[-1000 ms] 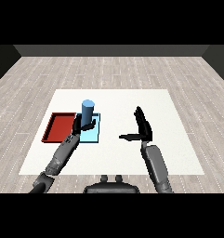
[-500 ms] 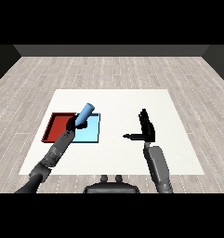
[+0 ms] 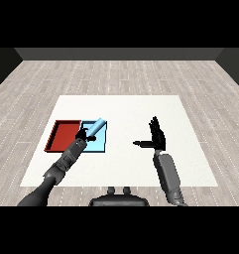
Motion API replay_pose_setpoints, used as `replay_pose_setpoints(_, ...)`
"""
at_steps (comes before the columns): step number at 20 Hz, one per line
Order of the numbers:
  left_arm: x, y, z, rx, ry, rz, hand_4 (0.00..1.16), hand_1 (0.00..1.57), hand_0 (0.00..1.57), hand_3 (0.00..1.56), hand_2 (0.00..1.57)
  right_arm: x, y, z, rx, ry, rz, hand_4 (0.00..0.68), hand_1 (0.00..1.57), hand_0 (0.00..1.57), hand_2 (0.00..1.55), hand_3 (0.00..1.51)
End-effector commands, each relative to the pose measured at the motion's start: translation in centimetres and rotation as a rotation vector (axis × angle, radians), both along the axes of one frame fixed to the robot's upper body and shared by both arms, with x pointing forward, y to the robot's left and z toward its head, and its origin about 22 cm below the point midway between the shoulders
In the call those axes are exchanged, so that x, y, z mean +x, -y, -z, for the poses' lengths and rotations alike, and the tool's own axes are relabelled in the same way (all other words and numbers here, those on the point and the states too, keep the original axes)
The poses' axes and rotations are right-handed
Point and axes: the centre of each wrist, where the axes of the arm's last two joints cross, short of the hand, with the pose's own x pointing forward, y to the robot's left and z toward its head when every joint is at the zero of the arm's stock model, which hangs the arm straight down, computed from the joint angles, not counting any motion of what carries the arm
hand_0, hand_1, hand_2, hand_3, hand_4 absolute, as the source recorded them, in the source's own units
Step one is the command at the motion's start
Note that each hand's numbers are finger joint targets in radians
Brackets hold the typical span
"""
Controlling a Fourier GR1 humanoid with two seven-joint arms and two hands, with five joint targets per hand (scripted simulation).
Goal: Pick the blue can and put it in the blue box
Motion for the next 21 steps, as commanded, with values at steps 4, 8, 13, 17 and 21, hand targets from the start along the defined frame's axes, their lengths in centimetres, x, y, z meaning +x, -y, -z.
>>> replay_pose_setpoints(4,-1.0,1.0,1.7,-0.074,-0.225,0.107,0.62,1.46,1.46,0.13,1.34,0.8,1.3,1.0,0.005,-0.025,0.034,0.0,0.0,0.0,0.0,0.0)
replay_pose_setpoints(8,-1.1,-0.1,1.8,-0.128,-0.361,0.201,0.0,0.0,0.0,0.0,0.0,0.1,1.4,1.8,-0.003,-0.014,0.027,0.0,0.0,0.0,0.0,0.0)
replay_pose_setpoints(13,-1.1,-0.7,1.7,-0.1,0.035,-0.144,0.0,0.0,0.0,0.0,0.0,0.9,1.9,1.0,-0.013,0.014,0.041,0.0,0.0,0.0,0.0,0.0)
replay_pose_setpoints(17,1.1,-1.0,-1.7,-0.095,0.443,-0.181,0.0,0.0,0.0,0.0,0.0,0.3,2.5,1.6,-0.044,0.002,0.029,0.0,0.0,0.0,0.0,0.0)
replay_pose_setpoints(21,1.7,0.5,-4.2,-0.299,0.777,-0.039,0.0,0.0,0.0,0.0,0.0,0.3,2.6,1.0,-0.122,0.018,-0.024,0.0,0.0,0.0,0.0,0.0)
